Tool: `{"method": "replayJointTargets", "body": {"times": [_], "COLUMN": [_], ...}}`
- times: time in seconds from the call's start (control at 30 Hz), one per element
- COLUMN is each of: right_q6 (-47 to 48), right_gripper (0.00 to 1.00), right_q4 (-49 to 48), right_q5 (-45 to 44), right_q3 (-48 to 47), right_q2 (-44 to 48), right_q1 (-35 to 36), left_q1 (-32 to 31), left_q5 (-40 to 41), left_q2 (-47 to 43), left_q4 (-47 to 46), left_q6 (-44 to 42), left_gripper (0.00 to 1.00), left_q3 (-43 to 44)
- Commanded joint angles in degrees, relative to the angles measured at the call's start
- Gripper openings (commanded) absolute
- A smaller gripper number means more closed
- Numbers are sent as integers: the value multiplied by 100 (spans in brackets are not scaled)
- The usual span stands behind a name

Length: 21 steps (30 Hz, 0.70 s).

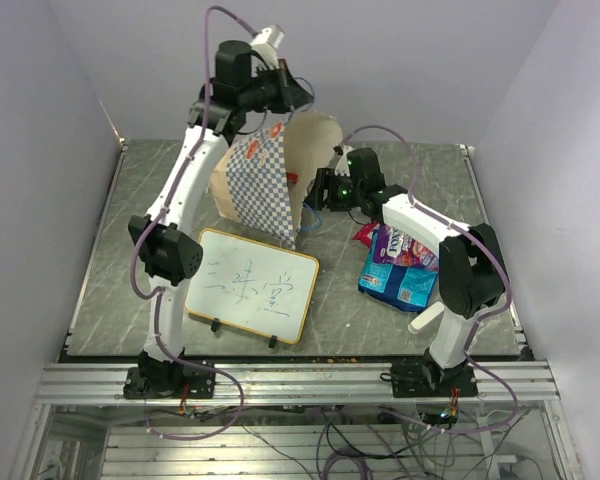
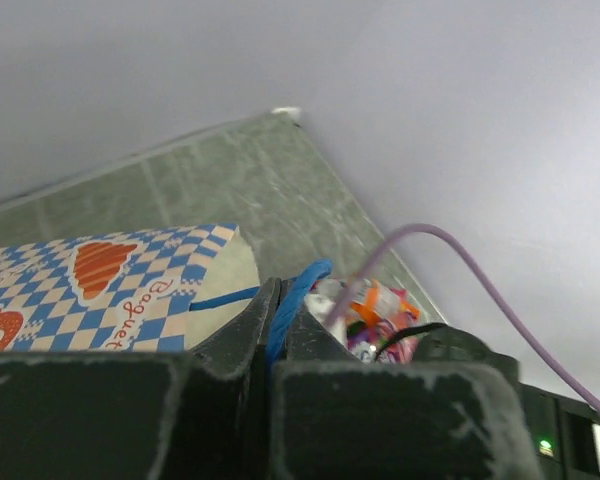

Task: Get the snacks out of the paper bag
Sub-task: Take out the snack from the paper bag.

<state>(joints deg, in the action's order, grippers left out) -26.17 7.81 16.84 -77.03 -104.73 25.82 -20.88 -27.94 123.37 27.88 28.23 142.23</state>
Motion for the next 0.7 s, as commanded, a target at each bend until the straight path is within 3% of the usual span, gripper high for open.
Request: {"method": "replayJointTargets", "body": {"times": [0.0, 0.37, 0.53, 0.67], "right_q6": [22, 1167, 2540, 2776], "right_gripper": [63, 70, 72, 69], "right_q4": [-207, 420, -646, -2017], "right_q5": [-110, -1746, -1187, -289], "right_q3": [372, 1732, 2523, 2986], "right_q2": [266, 1941, 3051, 3106], "right_q1": [28, -130, -107, 140], "left_q1": [-464, -794, -789, -794], "left_q5": [-419, -30, 77, 229], "left_q2": [-371, -2734, -3025, -2966], "left_q4": [-571, -721, -639, -511], "left_q6": [-217, -101, 176, 300], "left_gripper": [7, 7, 7, 7], "left_q3": [-329, -4082, -4412, -4262]}}
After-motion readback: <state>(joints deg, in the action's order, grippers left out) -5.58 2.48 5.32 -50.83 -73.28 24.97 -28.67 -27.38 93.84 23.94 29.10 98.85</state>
